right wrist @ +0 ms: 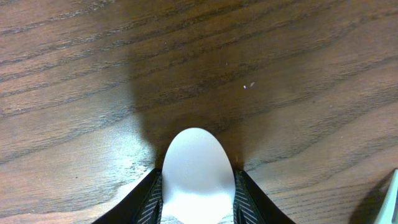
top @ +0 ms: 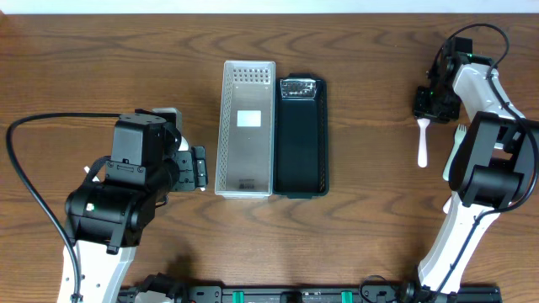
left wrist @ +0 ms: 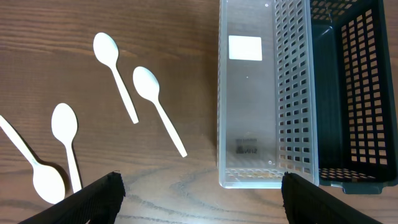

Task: Pack container
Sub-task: 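Grasp the white spoon with the right gripper and lift it, then carry the spoon into the black basket and release it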

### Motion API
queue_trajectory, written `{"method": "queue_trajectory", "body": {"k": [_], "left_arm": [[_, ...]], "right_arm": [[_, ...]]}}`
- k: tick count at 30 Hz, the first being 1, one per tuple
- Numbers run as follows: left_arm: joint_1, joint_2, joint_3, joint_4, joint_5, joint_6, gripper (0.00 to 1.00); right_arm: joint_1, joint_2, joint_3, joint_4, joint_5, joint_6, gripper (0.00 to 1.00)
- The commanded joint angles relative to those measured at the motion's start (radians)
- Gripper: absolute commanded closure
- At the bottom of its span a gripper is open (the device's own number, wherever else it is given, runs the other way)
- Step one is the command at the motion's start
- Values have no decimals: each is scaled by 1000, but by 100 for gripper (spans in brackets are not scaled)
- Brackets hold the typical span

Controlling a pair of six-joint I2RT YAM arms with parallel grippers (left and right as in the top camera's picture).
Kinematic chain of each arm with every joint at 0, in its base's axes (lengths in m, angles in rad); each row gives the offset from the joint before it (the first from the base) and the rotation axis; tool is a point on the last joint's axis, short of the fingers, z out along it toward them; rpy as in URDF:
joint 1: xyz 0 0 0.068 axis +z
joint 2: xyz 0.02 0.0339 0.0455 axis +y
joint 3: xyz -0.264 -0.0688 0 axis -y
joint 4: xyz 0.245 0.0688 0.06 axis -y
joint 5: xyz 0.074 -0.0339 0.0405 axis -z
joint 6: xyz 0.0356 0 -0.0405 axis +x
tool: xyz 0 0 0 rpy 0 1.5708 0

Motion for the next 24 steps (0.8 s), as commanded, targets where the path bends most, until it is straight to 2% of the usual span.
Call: {"method": "queue_trajectory", "body": {"k": [1, 6, 11, 13, 18, 21, 24], "left_arm": [[2, 3, 10, -2, -8, 3, 16], [2, 3, 10, -2, -8, 3, 16], [2, 3, 10, -2, -8, 3, 16], [2, 3, 10, -2, -8, 3, 16], [2, 3, 10, -2, -8, 3, 16], [2, 3, 10, -2, -8, 3, 16], [2, 3, 10, -6, -9, 3, 16]], "right_arm": [[-8, 66, -20, -2, 13, -4, 90], [11, 13, -19, -26, 13, 25, 92], [90, -160, -9, -50, 17, 34, 93], [141, -249, 2, -69, 16, 71, 96], [312, -421, 14, -93, 16, 176, 95], [419, -460, 14, -93, 16, 246, 91], [527, -454, 13, -90, 17, 326, 91]]}}
